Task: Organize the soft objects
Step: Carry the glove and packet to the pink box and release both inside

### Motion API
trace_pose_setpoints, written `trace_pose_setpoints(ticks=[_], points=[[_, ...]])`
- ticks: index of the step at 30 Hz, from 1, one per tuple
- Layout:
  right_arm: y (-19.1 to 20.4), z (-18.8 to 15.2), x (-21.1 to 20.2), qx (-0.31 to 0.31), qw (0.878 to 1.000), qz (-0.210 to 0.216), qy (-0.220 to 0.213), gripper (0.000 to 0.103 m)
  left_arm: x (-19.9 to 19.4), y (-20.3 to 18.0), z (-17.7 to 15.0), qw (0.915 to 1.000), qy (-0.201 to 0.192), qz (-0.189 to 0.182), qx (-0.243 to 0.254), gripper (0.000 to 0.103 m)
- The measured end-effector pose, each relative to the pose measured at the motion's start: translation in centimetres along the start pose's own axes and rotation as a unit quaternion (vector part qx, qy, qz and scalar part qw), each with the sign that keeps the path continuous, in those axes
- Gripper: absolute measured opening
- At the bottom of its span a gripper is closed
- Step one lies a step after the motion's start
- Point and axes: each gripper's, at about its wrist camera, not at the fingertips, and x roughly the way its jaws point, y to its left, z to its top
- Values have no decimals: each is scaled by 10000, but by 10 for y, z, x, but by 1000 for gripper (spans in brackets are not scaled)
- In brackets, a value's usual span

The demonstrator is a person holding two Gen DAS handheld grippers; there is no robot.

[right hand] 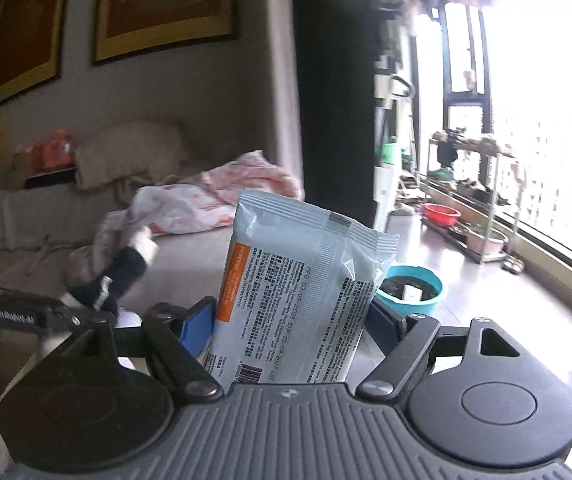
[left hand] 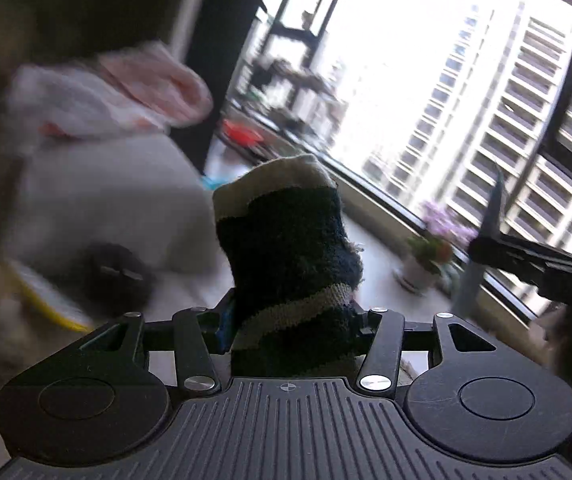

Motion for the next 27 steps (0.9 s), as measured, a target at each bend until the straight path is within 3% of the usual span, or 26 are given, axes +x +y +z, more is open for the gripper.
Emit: trace_pose_setpoints(ticks=[2,4,7,10,12,18,23,27], points=[[-11,-4,-3,97,9999,-48,-7,80,24,-13,-4,9991,364,-183,64,60],[-21,-8,-5,152,9999,-71,9,80,40,-23,-8,9980,577,-139,219,60],[-28,-16,-6,165,9998,-87,24,80,45,-25,-13,9990,383,-20,244,57],[-29,-23,-5,156,9998,-106,108,80,35,-12,-13,9996,69,-233,-154,57],[-29,-25,-2,213,9995,-53,207,80,31,-4,-11,9992,36,-274,-303,57],[-17,-21,2,285,9987,237,364,80,9,19,-21,9990,182,52,-407,57],[10,-17,42,390,9882,886,1189,80,-16,39,-46,9970,293,140,-703,57],[44,-52,103,-137,9716,588,2290,79,-41,58,-71,9948,256,112,-975,57]])
